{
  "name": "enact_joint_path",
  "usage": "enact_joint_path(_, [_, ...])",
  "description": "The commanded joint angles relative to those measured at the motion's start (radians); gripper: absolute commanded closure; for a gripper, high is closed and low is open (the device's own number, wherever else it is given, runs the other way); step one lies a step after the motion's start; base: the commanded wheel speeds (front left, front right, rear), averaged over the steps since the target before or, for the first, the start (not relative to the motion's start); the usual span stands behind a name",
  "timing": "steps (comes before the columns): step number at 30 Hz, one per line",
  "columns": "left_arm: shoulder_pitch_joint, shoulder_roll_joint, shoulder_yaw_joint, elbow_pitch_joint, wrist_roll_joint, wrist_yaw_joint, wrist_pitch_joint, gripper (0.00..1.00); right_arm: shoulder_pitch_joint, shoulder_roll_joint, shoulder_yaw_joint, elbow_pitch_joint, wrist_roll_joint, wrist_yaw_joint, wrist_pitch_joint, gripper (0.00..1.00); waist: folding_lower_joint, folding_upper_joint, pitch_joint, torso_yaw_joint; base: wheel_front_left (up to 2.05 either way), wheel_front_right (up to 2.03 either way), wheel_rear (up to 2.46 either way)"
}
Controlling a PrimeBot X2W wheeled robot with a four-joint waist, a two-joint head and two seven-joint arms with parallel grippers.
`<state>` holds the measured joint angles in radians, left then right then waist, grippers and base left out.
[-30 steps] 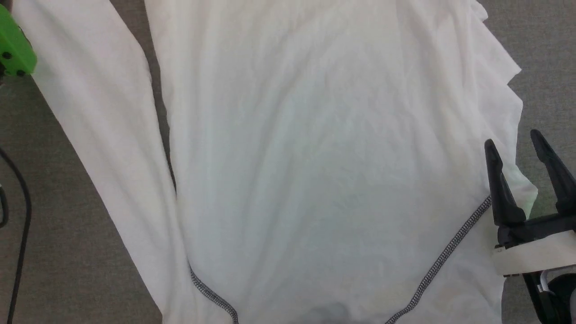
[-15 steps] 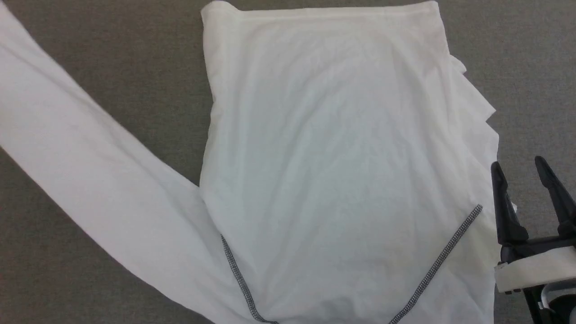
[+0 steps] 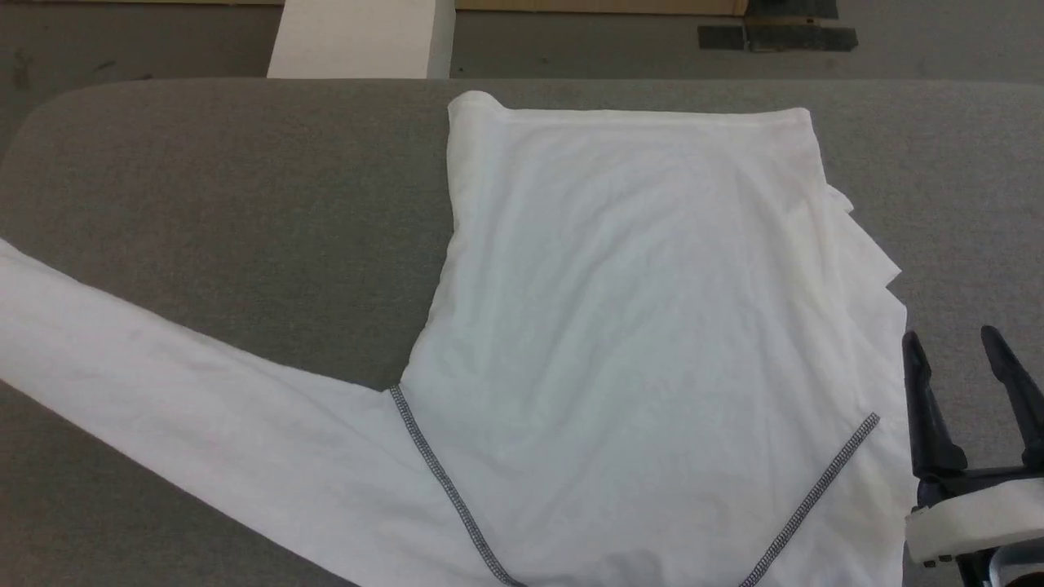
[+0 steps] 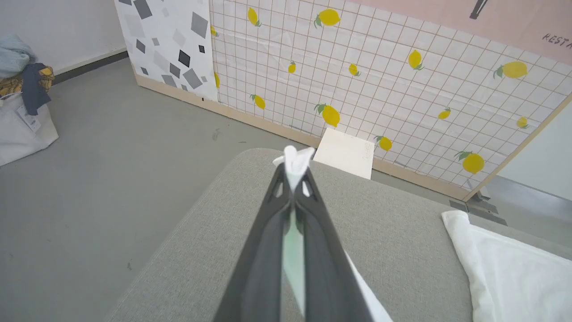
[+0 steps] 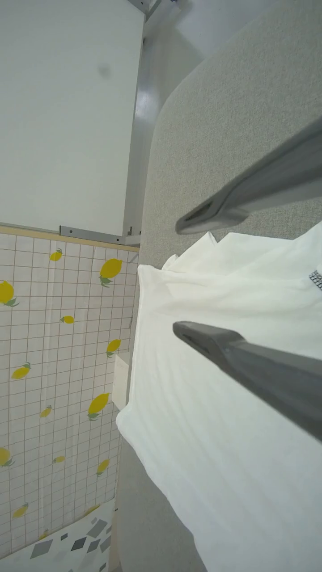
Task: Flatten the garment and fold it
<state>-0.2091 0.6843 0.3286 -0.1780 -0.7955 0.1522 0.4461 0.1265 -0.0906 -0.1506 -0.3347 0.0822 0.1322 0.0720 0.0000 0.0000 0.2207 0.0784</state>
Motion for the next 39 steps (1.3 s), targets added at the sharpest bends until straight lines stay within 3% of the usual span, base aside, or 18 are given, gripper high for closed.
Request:
enact_joint_path(1, [0.026, -0.006, 0.011, -0.022, -0.009, 0.004, -0.008, 1.0, 0.011, 0.002, -0.009, -0.01, -0.008, -0.002, 0.005, 0.0, 0.0, 0.0, -0.031, 0.021, 0.0, 0.0, 0.0])
enact_joint_path(5, [0.036, -0.035, 0.006, -0.116, -0.041, 0.006, 0.0, 1.0, 0.023, 0.007, -0.039, -0.026, -0.012, -0.002, 0.015, 0.0, 0.0, 0.0, -0.046, 0.026, 0.0, 0.0, 0.0])
enact_joint_path(9, [-0.011, -0.069, -0.073, -0.237, -0.073, 0.015, 0.035, 1.0, 0.026, 0.012, -0.078, -0.043, -0.014, -0.002, 0.023, 0.0, 0.0, 0.0, -0.057, 0.024, 0.0, 0.0, 0.0])
enact_joint_path(15, [-0.127, -0.151, -0.301, -0.401, -0.093, 0.049, 0.116, 1.0, 0.017, 0.011, -0.12, -0.069, -0.022, -0.002, 0.038, 0.0, 0.0, 0.0, -0.071, 0.0, 0.0, 0.0, 0.0])
enact_joint_path(22, [-0.259, -0.336, -0.624, -0.465, -0.064, 0.083, 0.164, 1.0, 0.015, 0.02, -0.152, -0.076, -0.016, -0.002, 0.042, 0.0, 0.0, 0.0, -0.073, -0.038, 0.0, 0.0, 0.0])
enact_joint_path(30, [-0.232, -0.564, -0.974, -0.316, -0.024, 0.06, 0.115, 1.0, 0.015, 0.032, -0.161, -0.07, -0.011, -0.002, 0.035, 0.0, 0.0, 0.0, -0.059, -0.084, 0.0, 0.0, 0.0])
enact_joint_path(34, [-0.162, -0.615, -1.082, -0.176, -0.016, 0.033, -0.005, 1.0, 0.002, 0.035, -0.153, -0.064, -0.008, -0.002, 0.031, 0.0, 0.0, 0.0, -0.034, -0.118, 0.0, 0.0, 0.0])
enact_joint_path(39, [-0.177, -0.633, -1.195, 0.064, 0.022, 0.001, -0.192, 1.0, -0.012, 0.038, -0.143, -0.054, 0.0, -0.002, 0.027, 0.0, 0.0, 0.0, 0.011, -0.149, 0.0, 0.0, 0.0])
